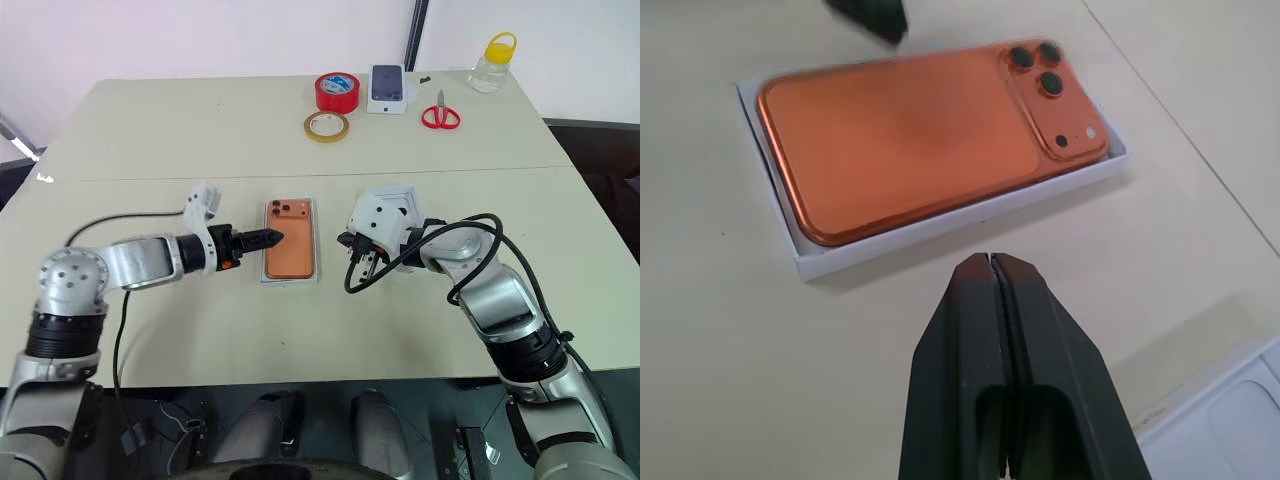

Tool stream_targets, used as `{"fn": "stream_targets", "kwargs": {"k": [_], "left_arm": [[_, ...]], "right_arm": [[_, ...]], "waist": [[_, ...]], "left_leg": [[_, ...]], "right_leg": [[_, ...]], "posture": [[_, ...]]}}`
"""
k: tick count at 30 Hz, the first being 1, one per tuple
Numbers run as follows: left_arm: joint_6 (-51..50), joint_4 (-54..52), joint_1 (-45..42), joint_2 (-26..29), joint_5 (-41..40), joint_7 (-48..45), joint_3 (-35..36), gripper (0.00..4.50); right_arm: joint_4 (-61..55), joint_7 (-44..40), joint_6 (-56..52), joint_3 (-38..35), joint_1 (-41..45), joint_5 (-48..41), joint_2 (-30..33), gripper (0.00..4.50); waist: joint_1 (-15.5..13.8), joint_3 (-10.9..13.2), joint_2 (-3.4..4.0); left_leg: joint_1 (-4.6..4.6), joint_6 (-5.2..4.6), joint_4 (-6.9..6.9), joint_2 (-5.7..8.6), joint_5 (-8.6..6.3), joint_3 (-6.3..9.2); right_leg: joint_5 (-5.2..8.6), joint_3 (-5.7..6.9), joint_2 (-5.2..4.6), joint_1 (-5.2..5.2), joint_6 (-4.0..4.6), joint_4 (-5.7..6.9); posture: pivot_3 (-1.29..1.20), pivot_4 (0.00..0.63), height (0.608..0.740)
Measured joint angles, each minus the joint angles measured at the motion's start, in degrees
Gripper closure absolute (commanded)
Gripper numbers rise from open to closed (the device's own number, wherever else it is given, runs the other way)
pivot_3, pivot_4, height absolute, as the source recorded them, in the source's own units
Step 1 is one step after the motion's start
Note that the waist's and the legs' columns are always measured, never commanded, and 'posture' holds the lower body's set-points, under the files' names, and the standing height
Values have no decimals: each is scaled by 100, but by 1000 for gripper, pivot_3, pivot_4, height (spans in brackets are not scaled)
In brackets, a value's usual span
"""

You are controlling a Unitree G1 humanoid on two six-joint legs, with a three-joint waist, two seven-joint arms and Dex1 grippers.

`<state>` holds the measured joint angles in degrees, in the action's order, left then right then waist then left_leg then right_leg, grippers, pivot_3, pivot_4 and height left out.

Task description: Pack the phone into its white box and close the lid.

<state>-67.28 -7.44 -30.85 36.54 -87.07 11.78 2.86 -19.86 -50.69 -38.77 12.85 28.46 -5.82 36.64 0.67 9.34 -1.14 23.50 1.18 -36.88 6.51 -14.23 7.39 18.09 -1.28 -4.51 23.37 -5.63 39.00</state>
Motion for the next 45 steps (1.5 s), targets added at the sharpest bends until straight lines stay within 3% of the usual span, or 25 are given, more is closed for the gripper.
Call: {"fn": "stream_targets", "kwargs": {"k": [8, 12, 14, 24, 31, 39, 45], "left_arm": [[150, -252, 92, 960, 1933, -1547, -236, 1310], [858, -271, 162, 1507, 3440, -2353, -856, 2976], [1262, -186, 113, 1580, 4303, -2743, -1315, 4019], [2006, 996, -778, 309, 6172, -4058, -2471, 4019], [2154, 1197, -958, -63, 6838, -4704, -2555, 4019], [1806, 1125, -1105, -640, 7164, -5186, -2627, 4019], [1441, 855, -1203, -1288, 7293, -5397, -2926, 4019]], "right_arm": [[228, 106, 29, 327, 244, 170, -16, 4500], [768, 354, -118, 722, 551, 525, -236, 4500], [1175, 505, -219, 936, 745, 713, -437, 4500], [2408, 778, -102, 1504, 1431, 1318, -1161, 4500], [2393, 659, -121, 1558, 1465, 1453, -1233, 4500], [1243, 303, -734, 1421, 919, 1461, -525, 4500], [19, 104, -1469, 1003, 128, 1450, 370, 4500]], "waist": [[9, 2, 2], [9, 4, 5], [1, 5, 7], [33, 9, 2], [7, 8, 4], [-45, 8, 3], [-148, 9, 2]], "left_leg": [[0, 0, 5, -1, 0, 0], [-1, 1, 11, 0, 1, -1], [-1, 1, 15, 0, 1, 0], [4, 1, 9, 1, 2, 2], [4, 2, -2, 2, 2, 5], [7, -5, -8, 9, -2, 9], [10, -12, -13, 11, -6, 9]], "right_leg": [[0, 0, 0, 2, 1, -2], [0, 0, -1, 3, 2, -4], [0, 0, -2, 3, 2, -7], [-1, 5, 1, 7, 1, 0], [-1, 8, 1, 4, 0, 6], [1, 12, -5, -3, -2, 1], [2, 13, -8, -7, -5, -8]], "posture": [[0, 150, 740], [0, 150, 740], [0, 150, 740], [0, 150, 740], [0, 150, 740], [0, 150, 740], [0, 150, 740]]}}
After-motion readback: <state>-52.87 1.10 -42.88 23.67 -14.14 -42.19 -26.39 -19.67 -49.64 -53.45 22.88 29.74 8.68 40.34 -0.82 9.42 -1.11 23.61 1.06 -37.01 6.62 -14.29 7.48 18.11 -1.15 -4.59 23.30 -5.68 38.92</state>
